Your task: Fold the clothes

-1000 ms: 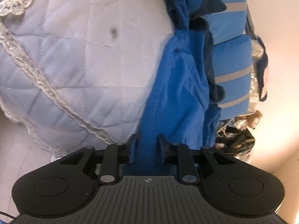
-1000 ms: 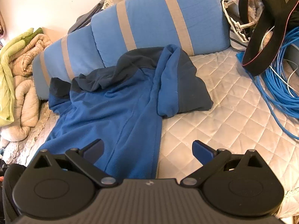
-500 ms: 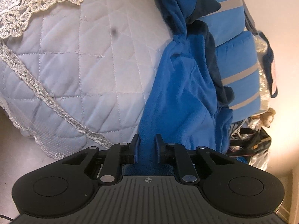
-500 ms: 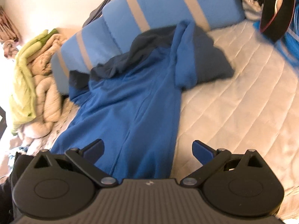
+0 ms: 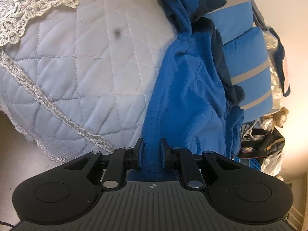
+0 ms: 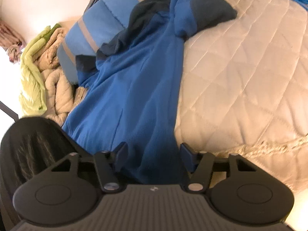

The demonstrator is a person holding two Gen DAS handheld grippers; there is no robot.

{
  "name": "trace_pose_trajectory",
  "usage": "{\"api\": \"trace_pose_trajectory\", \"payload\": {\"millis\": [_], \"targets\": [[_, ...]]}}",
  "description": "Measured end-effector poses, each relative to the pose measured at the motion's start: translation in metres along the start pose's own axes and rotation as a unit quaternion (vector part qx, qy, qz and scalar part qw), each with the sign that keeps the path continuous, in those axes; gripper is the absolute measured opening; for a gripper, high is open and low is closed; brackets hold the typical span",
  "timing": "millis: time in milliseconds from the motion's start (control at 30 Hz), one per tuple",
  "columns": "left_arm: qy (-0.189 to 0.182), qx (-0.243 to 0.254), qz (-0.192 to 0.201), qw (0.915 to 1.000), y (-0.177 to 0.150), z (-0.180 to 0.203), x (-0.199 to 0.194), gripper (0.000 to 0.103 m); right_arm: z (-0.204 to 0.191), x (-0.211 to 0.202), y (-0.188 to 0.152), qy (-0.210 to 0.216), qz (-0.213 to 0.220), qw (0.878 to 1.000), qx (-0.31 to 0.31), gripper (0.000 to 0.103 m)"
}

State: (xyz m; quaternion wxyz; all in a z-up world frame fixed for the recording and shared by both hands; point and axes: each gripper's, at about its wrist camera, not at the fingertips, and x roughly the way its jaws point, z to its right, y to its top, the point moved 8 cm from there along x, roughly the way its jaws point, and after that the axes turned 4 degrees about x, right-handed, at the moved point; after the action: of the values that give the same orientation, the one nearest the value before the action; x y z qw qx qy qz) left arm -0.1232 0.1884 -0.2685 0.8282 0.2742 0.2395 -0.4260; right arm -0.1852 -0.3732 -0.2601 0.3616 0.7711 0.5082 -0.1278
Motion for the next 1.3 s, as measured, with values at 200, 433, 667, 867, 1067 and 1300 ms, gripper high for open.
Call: {"api": "trace_pose_trajectory", "payload": {"millis": [200, 433, 667, 867, 1067, 1300], "targets": [[-0.011, 0.006, 0.002, 0.9999, -0.003, 0.003, -0.001, 0.018, 0.002, 0.013, -0.006, -0.033, 0.004, 0.999, -0.015, 0.05], [-0.018, 0.0, 0.007, 0.9998, -0.005, 0.002, -0.003, 0.018, 0.007, 0.009, -0.006, -0.072, 0.004, 0.997, -0.012, 0.055], [0.024, -0.022, 0.02, 0.9993, -0.002, -0.008, -0.004, 0.016, 0.017, 0.009, -0.015, -0.035, -0.002, 0.999, 0.018, 0.057], [0.01, -0.016, 0.029, 0.9994, 0.0, 0.001, -0.007, 0.01, 0.005, 0.01, -0.013, -0.052, -0.002, 0.999, 0.012, 0.007], [-0.039, -0.001, 0.071, 0.9967, 0.013, 0.033, -0.034, 0.008, -0.034, -0.023, 0.025, 0.011, 0.062, 0.998, 0.026, 0.006], [-0.085, 0.028, 0.11, 0.9899, 0.028, 0.085, -0.058, 0.008, -0.1, -0.069, 0.087, 0.05, 0.143, 0.988, -0.005, 0.005]]}}
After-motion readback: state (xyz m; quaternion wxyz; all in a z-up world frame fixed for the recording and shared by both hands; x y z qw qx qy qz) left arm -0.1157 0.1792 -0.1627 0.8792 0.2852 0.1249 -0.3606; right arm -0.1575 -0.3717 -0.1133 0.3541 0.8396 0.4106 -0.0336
